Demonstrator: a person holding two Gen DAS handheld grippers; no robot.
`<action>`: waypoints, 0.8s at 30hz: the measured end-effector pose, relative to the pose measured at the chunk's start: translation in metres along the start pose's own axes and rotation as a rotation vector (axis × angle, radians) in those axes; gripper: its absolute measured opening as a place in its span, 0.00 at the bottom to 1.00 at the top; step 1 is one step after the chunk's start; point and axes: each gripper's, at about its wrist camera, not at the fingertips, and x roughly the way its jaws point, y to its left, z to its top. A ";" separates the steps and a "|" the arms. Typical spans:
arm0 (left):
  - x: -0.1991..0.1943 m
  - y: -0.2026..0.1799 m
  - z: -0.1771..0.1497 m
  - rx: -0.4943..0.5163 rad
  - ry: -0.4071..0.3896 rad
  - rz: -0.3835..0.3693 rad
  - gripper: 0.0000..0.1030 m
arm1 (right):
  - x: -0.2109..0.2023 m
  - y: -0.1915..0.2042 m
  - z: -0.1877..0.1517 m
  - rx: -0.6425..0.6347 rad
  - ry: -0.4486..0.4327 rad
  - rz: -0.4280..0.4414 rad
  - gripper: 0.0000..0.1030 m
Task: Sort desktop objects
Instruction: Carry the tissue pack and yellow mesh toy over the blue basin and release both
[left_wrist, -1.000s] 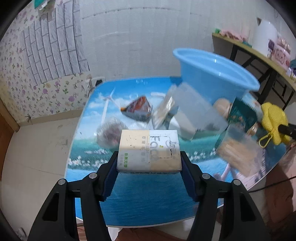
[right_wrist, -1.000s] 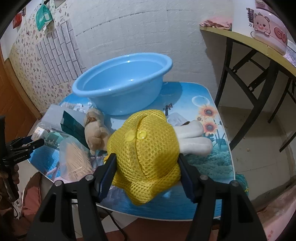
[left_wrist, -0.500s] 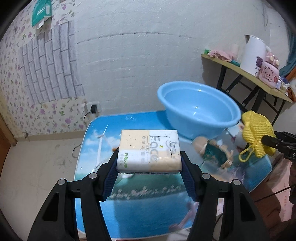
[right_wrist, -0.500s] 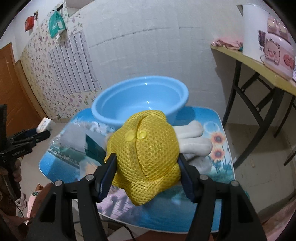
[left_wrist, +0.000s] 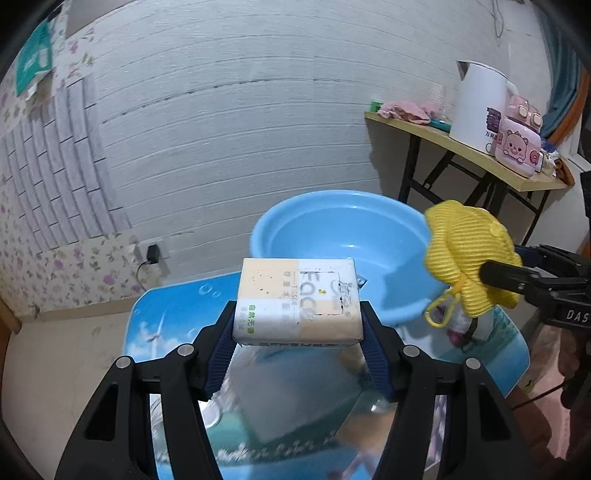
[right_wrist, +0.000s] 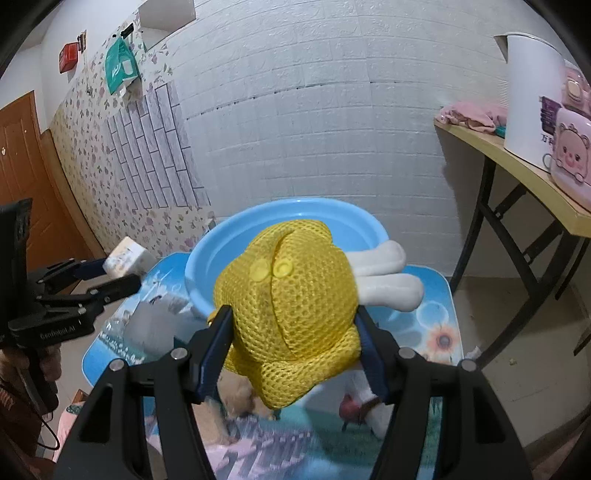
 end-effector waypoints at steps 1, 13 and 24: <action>0.005 -0.005 0.005 0.012 0.003 -0.002 0.60 | 0.003 -0.002 0.002 0.002 0.000 0.000 0.61; 0.063 -0.038 0.038 0.064 0.071 -0.041 0.60 | 0.047 -0.028 0.023 0.020 0.051 0.022 0.61; 0.093 -0.041 0.031 0.072 0.133 -0.024 0.86 | 0.077 -0.028 0.023 -0.013 0.105 0.004 0.62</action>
